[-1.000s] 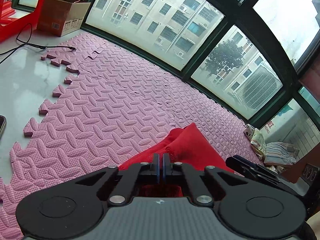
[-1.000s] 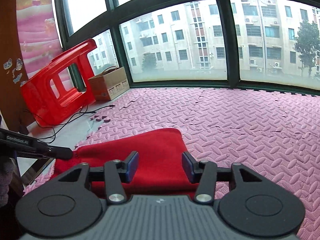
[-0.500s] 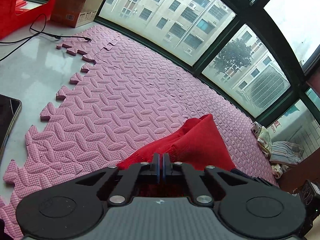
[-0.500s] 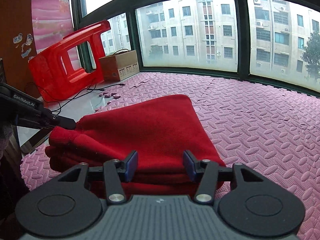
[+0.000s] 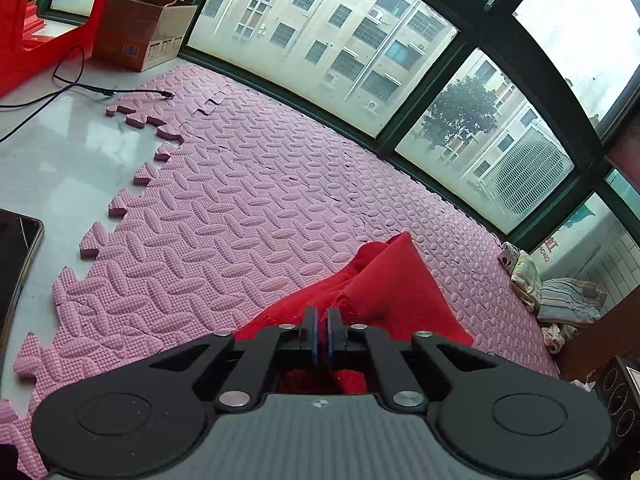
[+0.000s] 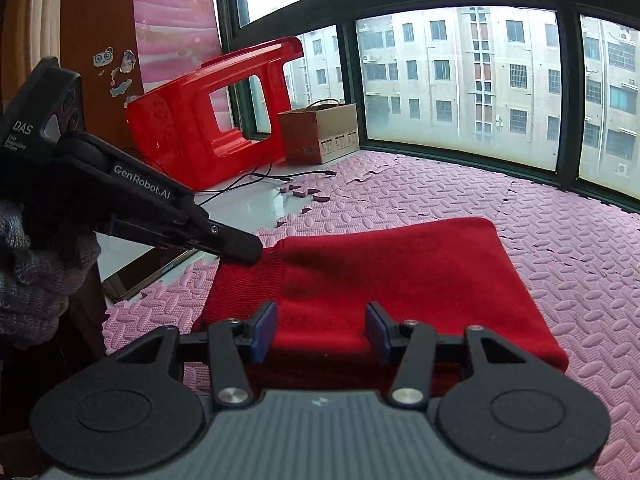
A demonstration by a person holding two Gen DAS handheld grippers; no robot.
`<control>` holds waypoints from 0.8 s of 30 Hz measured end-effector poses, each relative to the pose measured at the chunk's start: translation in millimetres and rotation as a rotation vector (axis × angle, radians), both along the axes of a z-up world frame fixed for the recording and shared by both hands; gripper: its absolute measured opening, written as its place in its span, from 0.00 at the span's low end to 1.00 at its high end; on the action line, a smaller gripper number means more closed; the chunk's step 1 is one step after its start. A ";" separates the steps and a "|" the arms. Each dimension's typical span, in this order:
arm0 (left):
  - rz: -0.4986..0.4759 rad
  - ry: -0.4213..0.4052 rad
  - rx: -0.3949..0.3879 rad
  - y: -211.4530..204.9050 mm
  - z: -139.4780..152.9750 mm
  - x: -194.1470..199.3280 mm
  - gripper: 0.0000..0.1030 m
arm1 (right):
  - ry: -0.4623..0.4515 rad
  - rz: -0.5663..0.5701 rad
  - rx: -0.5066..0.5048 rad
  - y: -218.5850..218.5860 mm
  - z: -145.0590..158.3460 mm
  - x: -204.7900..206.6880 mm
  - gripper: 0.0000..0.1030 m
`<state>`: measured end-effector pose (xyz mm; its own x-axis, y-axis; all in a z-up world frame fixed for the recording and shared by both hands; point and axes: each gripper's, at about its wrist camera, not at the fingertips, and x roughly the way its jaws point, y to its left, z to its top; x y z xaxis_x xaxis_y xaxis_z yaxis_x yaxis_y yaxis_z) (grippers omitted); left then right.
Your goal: Fold clothes
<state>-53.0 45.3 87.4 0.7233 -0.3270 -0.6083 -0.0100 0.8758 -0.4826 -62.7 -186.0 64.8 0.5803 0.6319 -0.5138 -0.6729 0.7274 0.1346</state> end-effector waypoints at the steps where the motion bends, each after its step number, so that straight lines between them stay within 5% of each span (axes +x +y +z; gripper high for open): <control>1: 0.005 -0.019 0.012 -2.7 5.7 -2.1 0.05 | 0.000 0.002 0.001 -0.2 0.1 -1.5 0.48; 5: -0.069 -0.100 -0.019 -21.5 24.2 -6.6 0.05 | -0.012 0.012 -0.004 3.1 -1.2 -7.1 0.48; 8: -0.124 -0.072 -0.038 -39.5 15.1 9.0 0.06 | -0.025 0.030 -0.019 10.3 -4.3 -10.3 0.49; 17: 0.025 0.057 -0.139 -29.5 -35.2 30.5 0.05 | 0.018 0.043 0.008 12.3 -15.4 -9.2 0.49; 24: 0.049 0.059 -0.185 -16.5 -51.3 24.4 0.05 | 0.040 0.054 0.024 8.4 -12.6 -5.6 0.47</control>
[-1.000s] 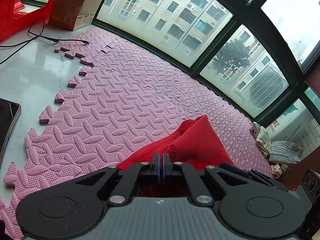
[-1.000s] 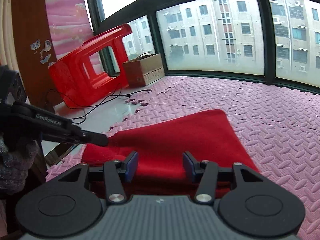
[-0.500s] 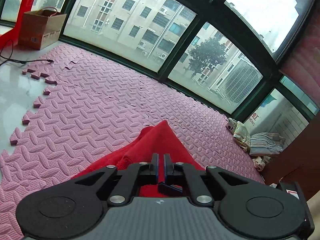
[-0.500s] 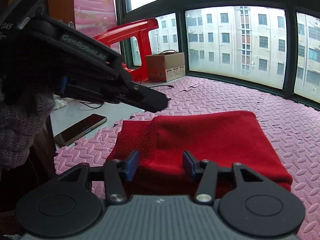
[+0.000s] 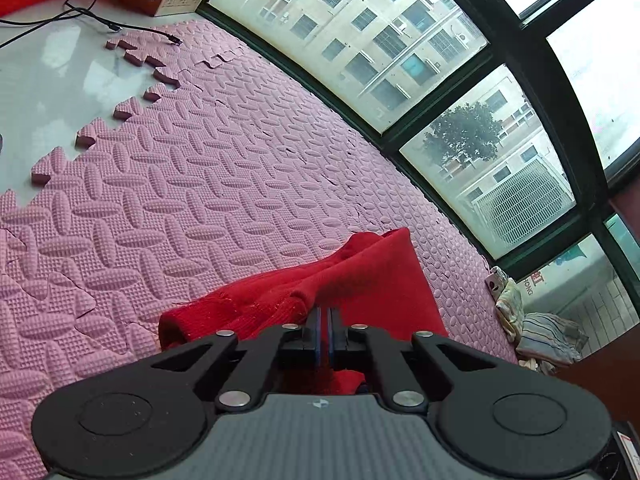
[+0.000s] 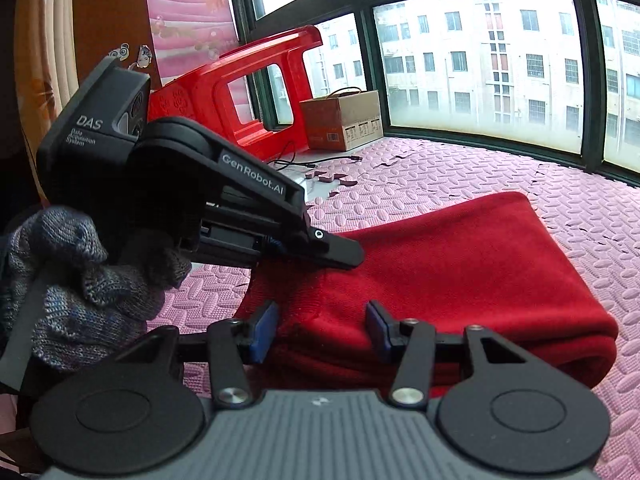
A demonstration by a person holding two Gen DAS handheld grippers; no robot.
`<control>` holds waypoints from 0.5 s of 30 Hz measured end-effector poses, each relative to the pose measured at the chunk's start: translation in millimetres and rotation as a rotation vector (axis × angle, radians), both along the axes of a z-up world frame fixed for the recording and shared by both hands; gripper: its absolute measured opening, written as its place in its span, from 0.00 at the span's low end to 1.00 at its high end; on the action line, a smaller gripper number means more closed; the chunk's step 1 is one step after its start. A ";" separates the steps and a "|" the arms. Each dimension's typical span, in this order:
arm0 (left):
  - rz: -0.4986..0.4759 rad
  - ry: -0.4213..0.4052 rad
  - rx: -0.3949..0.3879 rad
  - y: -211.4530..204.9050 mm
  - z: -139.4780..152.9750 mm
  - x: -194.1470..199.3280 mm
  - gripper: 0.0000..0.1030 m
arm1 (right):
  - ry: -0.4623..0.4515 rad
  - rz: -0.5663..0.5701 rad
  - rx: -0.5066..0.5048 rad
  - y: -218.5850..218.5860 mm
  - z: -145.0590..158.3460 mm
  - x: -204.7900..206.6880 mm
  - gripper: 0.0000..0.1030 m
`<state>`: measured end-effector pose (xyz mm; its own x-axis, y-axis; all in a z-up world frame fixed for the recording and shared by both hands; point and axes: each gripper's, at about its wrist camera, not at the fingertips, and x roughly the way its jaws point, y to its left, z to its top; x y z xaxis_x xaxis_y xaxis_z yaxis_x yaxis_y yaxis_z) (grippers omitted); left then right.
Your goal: Fold clothes
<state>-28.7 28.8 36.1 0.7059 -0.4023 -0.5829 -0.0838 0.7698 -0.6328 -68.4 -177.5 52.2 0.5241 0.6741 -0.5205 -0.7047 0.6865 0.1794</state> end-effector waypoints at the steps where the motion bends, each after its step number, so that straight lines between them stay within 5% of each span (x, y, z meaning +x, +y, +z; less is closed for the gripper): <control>1: -0.003 -0.001 0.002 -0.2 -1.0 -0.1 0.05 | 0.000 -0.002 0.003 -4.1 4.8 1.4 0.47; 8: -0.018 -0.016 0.001 0.4 -6.2 -3.1 0.05 | -0.005 -0.070 0.008 -29.9 34.2 27.7 0.48; 15: -0.022 -0.021 -0.005 0.8 -8.2 -4.6 0.05 | -0.014 -0.160 -0.077 -29.6 34.5 99.5 0.47</control>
<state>-33.3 29.5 27.9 0.7087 -0.4211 -0.5661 -0.0537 0.7678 -0.6384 31.1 -207.2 86.6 0.6292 0.5397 -0.5594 -0.5875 0.8014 0.1123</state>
